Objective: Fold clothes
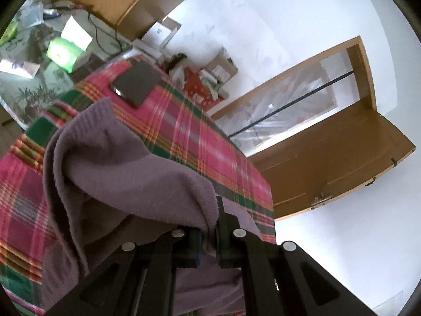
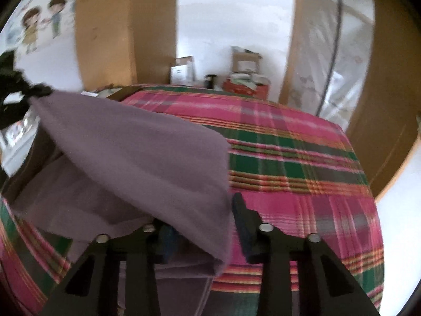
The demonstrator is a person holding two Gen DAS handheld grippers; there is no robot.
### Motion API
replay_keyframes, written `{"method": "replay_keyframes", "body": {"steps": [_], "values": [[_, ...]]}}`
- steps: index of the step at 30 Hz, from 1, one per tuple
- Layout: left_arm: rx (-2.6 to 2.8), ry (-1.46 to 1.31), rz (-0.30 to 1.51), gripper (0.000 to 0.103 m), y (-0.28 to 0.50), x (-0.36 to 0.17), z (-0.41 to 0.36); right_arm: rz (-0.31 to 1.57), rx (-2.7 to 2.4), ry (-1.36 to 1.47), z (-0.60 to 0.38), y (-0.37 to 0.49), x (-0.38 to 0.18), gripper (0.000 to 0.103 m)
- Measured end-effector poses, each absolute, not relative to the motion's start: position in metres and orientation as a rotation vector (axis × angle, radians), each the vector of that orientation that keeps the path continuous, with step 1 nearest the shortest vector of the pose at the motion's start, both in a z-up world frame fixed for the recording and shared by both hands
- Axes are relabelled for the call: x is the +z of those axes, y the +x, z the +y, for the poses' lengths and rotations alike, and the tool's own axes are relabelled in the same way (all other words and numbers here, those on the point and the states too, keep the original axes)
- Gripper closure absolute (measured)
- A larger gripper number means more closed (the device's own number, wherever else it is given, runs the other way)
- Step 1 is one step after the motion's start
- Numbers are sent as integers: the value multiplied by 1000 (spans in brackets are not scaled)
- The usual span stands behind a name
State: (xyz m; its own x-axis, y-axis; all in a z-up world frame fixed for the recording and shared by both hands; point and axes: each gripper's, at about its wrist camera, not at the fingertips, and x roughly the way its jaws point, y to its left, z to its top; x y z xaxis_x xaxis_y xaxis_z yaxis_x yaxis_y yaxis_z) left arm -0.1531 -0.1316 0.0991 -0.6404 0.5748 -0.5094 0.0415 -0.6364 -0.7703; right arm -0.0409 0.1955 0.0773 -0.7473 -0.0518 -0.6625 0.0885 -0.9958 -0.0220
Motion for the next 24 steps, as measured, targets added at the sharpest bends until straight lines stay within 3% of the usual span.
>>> {"method": "replay_keyframes", "body": {"steps": [1, 7, 13, 17, 20, 24], "values": [[2326, -1111, -1128, 96, -154, 99, -133, 25, -2869, 1089, 200, -43, 78, 77], [2342, -1121, -1137, 96, -160, 95, -137, -5, -2931, 960, 197, -37, 99, 88], [2341, -1110, -1130, 96, -158, 98, -138, -33, -3011, 752, 194, -24, 142, 91], [2328, -1100, -1134, 96, -155, 99, -139, 74, -3055, 601, 182, 1, 177, 91], [2325, -1116, -1125, 96, -155, 96, -138, 273, -3071, 510, 162, 19, 197, 91], [2324, -1163, -1113, 96, -158, 86, -136, 408, -3047, 685, 155, 10, 185, 90]]}}
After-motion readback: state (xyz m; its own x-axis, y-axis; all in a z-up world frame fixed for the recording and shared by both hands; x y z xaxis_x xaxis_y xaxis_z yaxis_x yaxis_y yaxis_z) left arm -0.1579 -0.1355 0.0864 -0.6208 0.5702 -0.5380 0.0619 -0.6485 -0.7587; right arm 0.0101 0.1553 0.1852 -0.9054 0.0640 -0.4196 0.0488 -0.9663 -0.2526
